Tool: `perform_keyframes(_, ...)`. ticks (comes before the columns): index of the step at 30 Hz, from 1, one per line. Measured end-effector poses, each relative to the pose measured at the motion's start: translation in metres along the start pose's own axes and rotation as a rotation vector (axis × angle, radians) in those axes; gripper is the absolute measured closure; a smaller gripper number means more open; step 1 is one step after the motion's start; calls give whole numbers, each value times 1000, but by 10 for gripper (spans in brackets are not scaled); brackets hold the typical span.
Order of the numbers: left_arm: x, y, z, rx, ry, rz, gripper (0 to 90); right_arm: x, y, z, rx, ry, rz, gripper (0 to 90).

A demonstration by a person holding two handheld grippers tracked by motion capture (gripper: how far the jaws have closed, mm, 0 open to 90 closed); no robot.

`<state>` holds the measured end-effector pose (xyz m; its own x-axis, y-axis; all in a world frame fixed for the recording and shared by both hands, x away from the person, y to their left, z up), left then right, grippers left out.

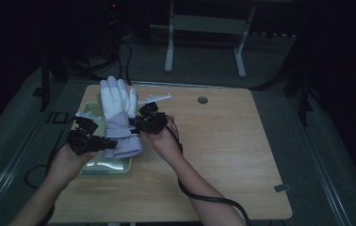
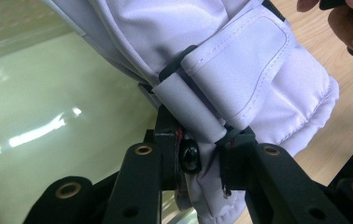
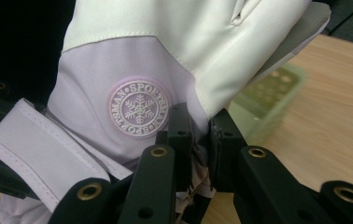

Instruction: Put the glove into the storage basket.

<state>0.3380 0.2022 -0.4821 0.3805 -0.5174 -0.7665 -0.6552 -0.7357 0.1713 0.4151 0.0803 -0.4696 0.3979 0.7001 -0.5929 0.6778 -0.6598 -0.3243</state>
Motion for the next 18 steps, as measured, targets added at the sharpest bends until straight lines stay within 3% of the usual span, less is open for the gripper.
perform_keyframes(4, -8, -18, 14, 7, -29, 5, 733, 21, -14, 0, -3, -14, -10, 814)
perform_keyframes(8, -11, -34, 25, 48, -54, 23, 733, 40, -23, 2, 4, -26, -11, 815)
perform_keyframes(14, 4, -49, 41, 25, -72, 75, 733, 60, -23, 13, 18, -67, 9, 815)
perform_keyframes(18, 20, -53, 53, -16, -101, 100, 732, 72, -17, 27, 23, -110, 37, 814)
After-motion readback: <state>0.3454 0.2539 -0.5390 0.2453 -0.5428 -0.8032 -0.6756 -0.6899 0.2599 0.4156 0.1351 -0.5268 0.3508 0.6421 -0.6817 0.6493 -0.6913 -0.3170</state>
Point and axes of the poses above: each handheld gripper's, and its own axes: x roughly forward along the jaws, z roughly out of its underside, y roughly to its right, the point moved 8 cm from there along x, roughly forward along the jaws, and after that the axes turned 9 degrees about x, right-handed, at the moved point
